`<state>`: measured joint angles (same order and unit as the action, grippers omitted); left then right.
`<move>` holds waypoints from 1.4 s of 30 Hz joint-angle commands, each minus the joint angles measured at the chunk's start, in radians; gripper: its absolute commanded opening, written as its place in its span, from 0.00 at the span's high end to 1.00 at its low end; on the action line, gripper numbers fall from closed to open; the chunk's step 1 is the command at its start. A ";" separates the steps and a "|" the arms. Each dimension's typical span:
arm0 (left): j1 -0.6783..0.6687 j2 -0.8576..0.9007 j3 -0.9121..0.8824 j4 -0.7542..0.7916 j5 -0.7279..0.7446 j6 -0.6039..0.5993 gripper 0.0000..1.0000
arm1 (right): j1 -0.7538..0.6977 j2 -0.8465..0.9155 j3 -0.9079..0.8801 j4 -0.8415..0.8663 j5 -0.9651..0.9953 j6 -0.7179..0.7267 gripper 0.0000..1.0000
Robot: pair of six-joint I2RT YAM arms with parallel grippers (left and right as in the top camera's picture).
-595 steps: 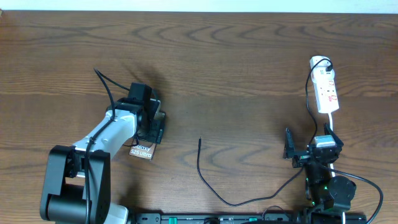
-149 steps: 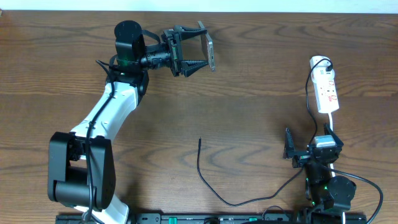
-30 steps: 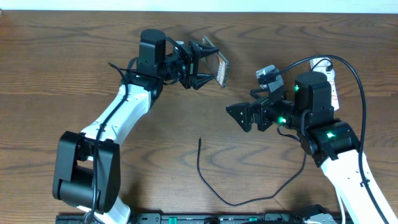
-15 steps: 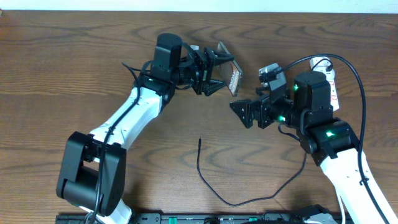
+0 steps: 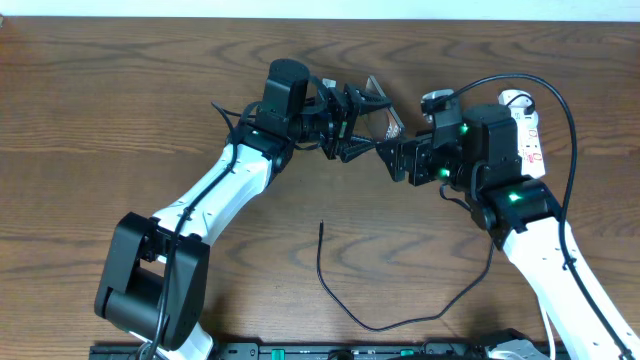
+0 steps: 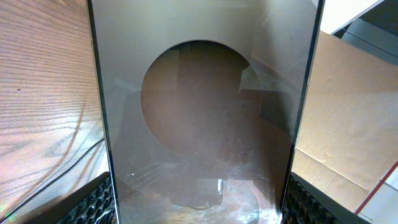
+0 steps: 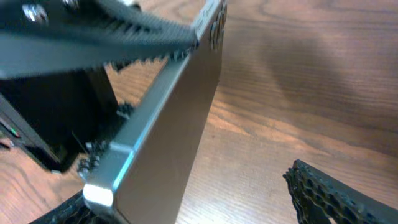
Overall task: Plug charger to phone and switch on socket
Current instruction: 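Grip the phone's edge with the right gripper beside the left gripper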
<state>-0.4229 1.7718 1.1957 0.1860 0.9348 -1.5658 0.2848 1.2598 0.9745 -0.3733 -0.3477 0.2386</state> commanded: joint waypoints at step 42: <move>-0.052 -0.006 0.018 0.009 -0.162 -0.010 0.93 | 0.005 0.093 0.026 0.059 0.013 0.127 0.33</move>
<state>-0.4725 1.7718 1.1957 0.1852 0.7784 -1.5738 0.2848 1.3514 0.9756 -0.3183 -0.3393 0.3840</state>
